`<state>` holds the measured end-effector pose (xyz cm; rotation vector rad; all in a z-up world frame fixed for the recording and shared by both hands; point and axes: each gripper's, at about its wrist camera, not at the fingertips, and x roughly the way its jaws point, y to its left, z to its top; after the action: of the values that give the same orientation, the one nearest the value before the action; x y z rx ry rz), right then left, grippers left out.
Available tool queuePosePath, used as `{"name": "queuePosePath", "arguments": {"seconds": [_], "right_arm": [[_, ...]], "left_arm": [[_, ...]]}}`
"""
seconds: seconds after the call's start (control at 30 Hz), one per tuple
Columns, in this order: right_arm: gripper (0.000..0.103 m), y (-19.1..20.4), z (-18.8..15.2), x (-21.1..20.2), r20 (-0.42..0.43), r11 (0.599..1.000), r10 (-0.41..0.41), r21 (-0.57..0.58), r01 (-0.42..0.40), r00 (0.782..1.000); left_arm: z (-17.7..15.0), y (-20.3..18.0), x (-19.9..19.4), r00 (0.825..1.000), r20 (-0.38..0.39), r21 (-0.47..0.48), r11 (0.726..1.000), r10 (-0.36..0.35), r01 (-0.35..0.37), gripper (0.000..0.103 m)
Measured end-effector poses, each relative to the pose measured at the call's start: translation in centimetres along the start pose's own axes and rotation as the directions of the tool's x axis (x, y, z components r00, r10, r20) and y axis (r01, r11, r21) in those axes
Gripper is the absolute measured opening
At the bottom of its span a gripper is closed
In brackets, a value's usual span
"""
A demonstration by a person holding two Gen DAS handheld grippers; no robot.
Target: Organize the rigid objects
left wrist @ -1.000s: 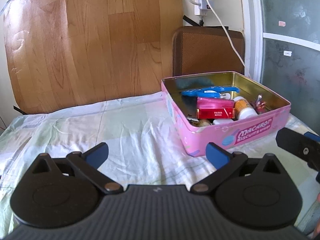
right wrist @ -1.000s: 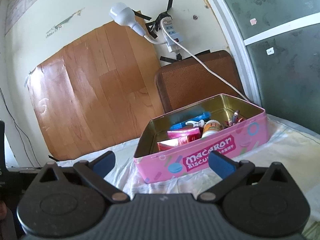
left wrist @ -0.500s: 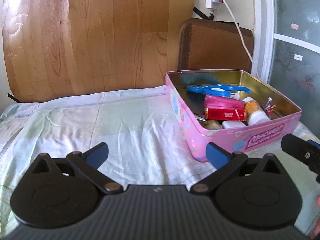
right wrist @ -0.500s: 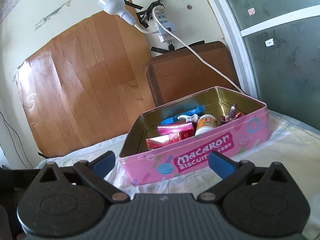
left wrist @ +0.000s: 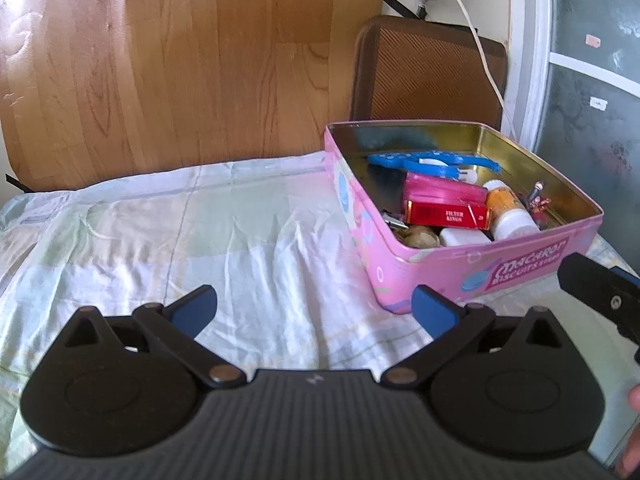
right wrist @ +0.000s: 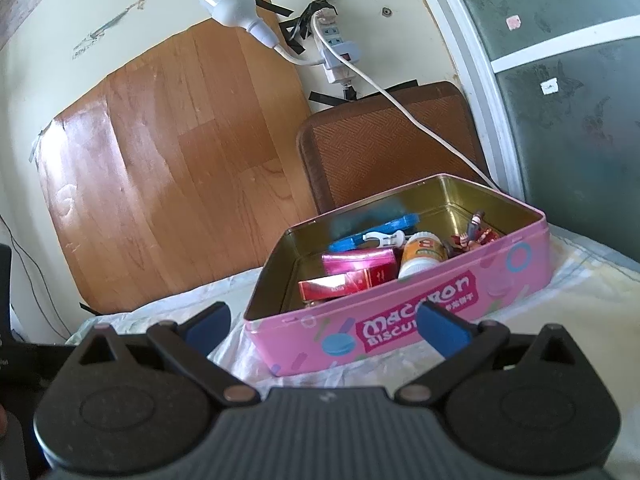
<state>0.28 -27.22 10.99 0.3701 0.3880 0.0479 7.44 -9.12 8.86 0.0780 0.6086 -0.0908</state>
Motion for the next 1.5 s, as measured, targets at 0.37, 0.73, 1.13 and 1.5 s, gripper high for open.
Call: {"name": "queuePosePath", "arguments": {"seconds": [0.37, 0.73, 1.13, 1.5], "right_arm": [[0.103, -0.7, -0.1, -0.5, 0.014, 1.000, 0.001, 0.014, -0.001, 1.000], [0.102, -0.9, -0.3, -0.7, 0.022, 1.000, 0.001, 0.028, -0.002, 1.000], [0.102, -0.8, -0.4, -0.7, 0.021, 1.000, -0.001, 0.030, 0.000, 1.000], [0.103, -0.4, -0.5, -0.2, 0.011, 1.000, 0.001, 0.025, -0.002, 1.000]], "left_arm": [[-0.1, -1.6, 0.0, 1.000, -0.004, 0.034, 0.999, 0.006, -0.006, 0.103], [-0.3, -2.4, 0.0, 1.000, -0.009, 0.059, 0.998, 0.027, -0.026, 0.103], [-0.3, -2.5, 0.3, 0.999, -0.019, 0.057, 0.998, 0.037, -0.036, 0.103], [-0.4, -2.3, 0.4, 0.999, -0.012, 0.053, 0.998, 0.034, -0.034, 0.103]]}}
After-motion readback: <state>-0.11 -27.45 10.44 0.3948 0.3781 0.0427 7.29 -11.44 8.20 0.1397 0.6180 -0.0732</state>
